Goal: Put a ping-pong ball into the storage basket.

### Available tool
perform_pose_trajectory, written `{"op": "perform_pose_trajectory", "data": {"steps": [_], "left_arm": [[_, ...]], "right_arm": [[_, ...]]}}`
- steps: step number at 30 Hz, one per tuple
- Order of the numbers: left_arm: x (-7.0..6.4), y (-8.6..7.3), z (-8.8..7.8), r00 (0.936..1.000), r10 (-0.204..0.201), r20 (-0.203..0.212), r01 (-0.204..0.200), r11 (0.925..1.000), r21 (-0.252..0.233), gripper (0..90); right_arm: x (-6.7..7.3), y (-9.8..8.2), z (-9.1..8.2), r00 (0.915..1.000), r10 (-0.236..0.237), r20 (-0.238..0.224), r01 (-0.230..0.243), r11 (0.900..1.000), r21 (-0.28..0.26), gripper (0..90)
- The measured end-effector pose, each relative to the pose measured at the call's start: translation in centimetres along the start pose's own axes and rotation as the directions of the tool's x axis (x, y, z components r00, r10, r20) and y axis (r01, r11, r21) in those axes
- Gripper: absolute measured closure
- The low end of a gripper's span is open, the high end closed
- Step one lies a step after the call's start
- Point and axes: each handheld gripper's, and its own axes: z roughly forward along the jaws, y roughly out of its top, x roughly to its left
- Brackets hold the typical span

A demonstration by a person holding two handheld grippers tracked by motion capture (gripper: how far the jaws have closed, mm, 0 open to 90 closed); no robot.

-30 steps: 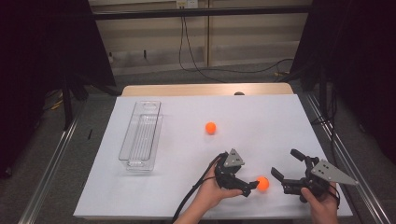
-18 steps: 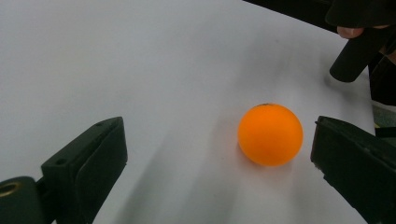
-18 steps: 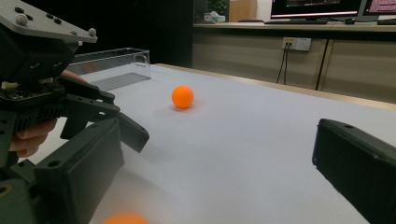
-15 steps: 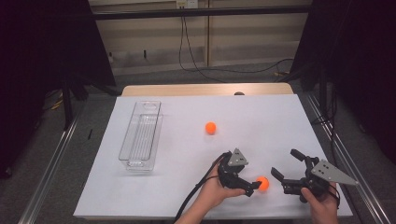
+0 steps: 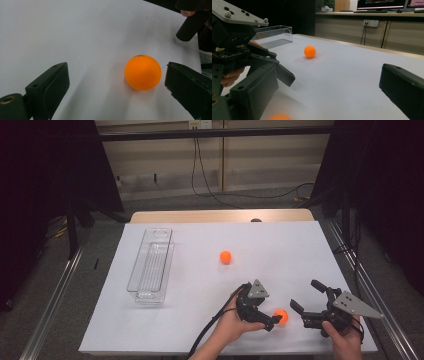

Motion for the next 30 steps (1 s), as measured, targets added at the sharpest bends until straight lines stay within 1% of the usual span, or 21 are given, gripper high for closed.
{"op": "perform_pose_trajectory", "data": {"steps": [2,4,7,12,16,17,19,20,21,22,23,24,25,26,28,30], "left_arm": [[0.0,0.0,0.1,1.0000,0.002,0.005,-0.002,0.9999,0.010,6.7],[-0.2,0.1,0.2,0.9999,0.005,0.012,-0.005,1.0000,0.003,8.1],[-0.3,0.2,0.2,0.9997,0.013,0.020,-0.013,0.9999,0.011,10.1],[-0.5,0.4,0.4,0.9991,0.025,0.034,-0.025,0.9996,0.009,13.8],[-0.6,0.4,0.6,0.9981,0.047,0.039,-0.048,0.9987,0.019,18.5],[-0.7,0.5,0.7,0.9972,0.056,0.049,-0.057,0.9981,0.022,20.5],[-0.8,0.5,0.7,0.9968,0.062,0.050,-0.064,0.9975,0.029,22.9],[-0.9,0.5,0.8,0.9955,0.072,0.062,-0.074,0.9967,0.034,24.3],[-0.9,0.5,0.8,0.9955,0.072,0.062,-0.074,0.9967,0.034,25.3],[-1.0,0.5,0.9,0.9947,0.075,0.071,-0.078,0.9964,0.033,25.3],[-1.0,0.5,1.0,0.9941,0.079,0.074,-0.082,0.9959,0.037,27.4],[-1.1,0.5,1.0,0.9937,0.083,0.076,-0.086,0.9951,0.047,27.4],[-1.1,0.4,1.1,0.9940,0.078,0.077,-0.081,0.9958,0.043,29.5],[-1.1,0.4,1.2,0.9941,0.073,0.080,-0.076,0.9963,0.040,29.5],[-1.1,0.5,1.2,0.9931,0.083,0.083,-0.087,0.9949,0.051,31.6],[-1.2,0.5,1.3,0.9929,0.082,0.086,-0.087,0.9948,0.054,33.2]], "right_arm": [[0.0,0.0,0.0,1.0000,0.000,0.000,0.000,1.000,0.001,1.3],[0.0,0.0,0.0,1.0000,-0.001,0.000,0.001,1.000,0.001,1.3],[0.0,0.0,0.0,1.0000,0.000,0.001,0.000,1.000,0.001,1.3],[0.0,0.0,0.0,1.0000,0.001,0.002,-0.001,1.000,0.001,1.4],[0.0,0.0,0.0,1.0000,0.002,0.003,-0.002,1.000,0.001,1.4],[0.0,0.0,0.0,1.0000,0.002,0.003,-0.002,1.000,0.002,1.4],[0.0,0.0,0.0,1.0000,0.002,0.004,-0.002,1.000,0.002,1.4],[0.0,0.0,0.0,1.0000,0.003,0.004,-0.003,1.000,0.002,1.4],[0.0,0.0,0.0,1.0000,0.003,0.004,-0.003,1.000,0.002,1.4],[0.0,0.0,0.0,1.0000,0.003,0.004,-0.003,1.000,0.002,1.4],[0.0,0.0,0.0,1.0000,0.003,0.004,-0.003,1.000,0.002,1.4],[0.0,0.0,0.0,1.0000,0.003,0.004,-0.003,1.000,0.002,1.4],[0.0,0.0,0.0,1.0000,0.002,0.004,-0.002,1.000,0.003,1.4],[0.0,0.0,0.0,1.0000,0.002,0.004,-0.002,1.000,0.003,1.4],[0.0,0.0,0.0,1.0000,0.004,0.004,-0.004,1.000,0.003,1.4],[0.0,0.0,0.0,1.0000,0.003,0.004,-0.003,1.000,0.002,1.4]]}}
